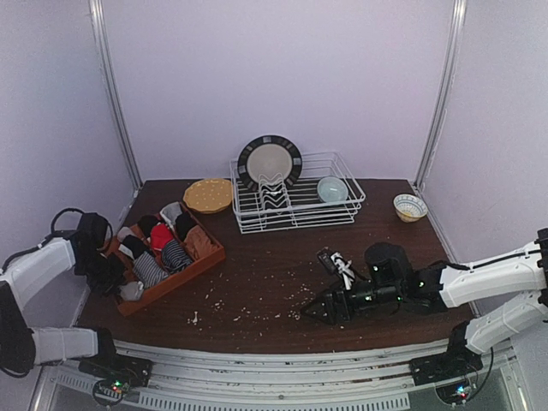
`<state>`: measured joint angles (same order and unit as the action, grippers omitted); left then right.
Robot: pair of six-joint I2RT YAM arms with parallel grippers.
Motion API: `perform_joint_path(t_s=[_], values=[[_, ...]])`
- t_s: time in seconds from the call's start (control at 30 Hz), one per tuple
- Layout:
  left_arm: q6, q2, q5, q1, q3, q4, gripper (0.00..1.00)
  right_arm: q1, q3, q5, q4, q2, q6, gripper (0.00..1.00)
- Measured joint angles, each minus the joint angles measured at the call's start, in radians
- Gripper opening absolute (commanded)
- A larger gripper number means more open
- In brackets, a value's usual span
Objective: Roll the underwear
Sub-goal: Place the underwear in the storage box.
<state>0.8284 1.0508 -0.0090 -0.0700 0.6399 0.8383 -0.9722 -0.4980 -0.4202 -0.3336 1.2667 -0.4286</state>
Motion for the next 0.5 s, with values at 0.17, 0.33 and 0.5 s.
perform_joint_path(t_s=[0.17, 0.33, 0.5], values=[[0.005, 0.051, 0.011, 0.000, -0.083, -0.140, 0.00, 0.000, 0.000, 0.000, 0.000, -0.018, 0.002, 0.84], [0.013, 0.069, 0.035, 0.000, -0.130, -0.218, 0.00, 0.000, 0.000, 0.000, 0.004, -0.021, 0.003, 0.84], [0.019, 0.048, 0.036, -0.001, -0.135, -0.223, 0.22, 0.000, 0.000, 0.001, 0.023, -0.021, 0.006, 0.84]])
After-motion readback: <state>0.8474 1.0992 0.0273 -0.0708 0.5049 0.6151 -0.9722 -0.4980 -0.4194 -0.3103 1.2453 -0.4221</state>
